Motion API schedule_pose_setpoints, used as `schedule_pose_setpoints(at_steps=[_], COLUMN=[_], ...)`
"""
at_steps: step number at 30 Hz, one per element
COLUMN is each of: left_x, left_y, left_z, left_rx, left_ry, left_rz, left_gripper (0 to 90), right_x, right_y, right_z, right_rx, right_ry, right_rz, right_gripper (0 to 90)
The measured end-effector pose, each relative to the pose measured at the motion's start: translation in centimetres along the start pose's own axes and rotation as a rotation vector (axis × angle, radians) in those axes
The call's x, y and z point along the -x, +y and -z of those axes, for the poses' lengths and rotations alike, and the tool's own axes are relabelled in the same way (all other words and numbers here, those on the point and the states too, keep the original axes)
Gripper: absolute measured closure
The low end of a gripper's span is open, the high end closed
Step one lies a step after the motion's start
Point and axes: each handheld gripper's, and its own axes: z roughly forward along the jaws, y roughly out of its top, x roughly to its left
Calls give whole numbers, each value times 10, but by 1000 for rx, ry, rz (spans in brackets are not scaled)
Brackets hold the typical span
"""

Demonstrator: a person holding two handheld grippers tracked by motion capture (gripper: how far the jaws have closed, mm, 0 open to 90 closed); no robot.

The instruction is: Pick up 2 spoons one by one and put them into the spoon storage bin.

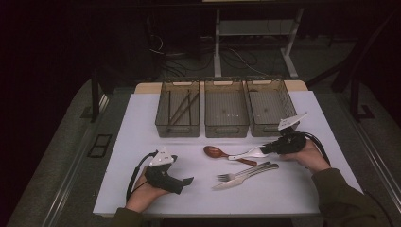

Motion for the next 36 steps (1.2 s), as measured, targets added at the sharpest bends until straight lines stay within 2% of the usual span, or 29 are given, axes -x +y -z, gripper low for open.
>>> schedule_pose_setpoints(at_steps=[5,16,36], left_x=[0,-1,-1], left_y=[0,0,0], left_z=[0,0,0], left_rx=[0,2,3], left_ry=[0,-2,-2], left_rz=[2,2,4], left_gripper=[0,0,0], right_x=[-1,-3,-10], right_y=[3,10,36], right_z=[8,29,43], right_rx=[63,166,268], right_ry=[-14,-61,-122], right_rz=[-21,-55,-46], right_gripper=[832,832,831])
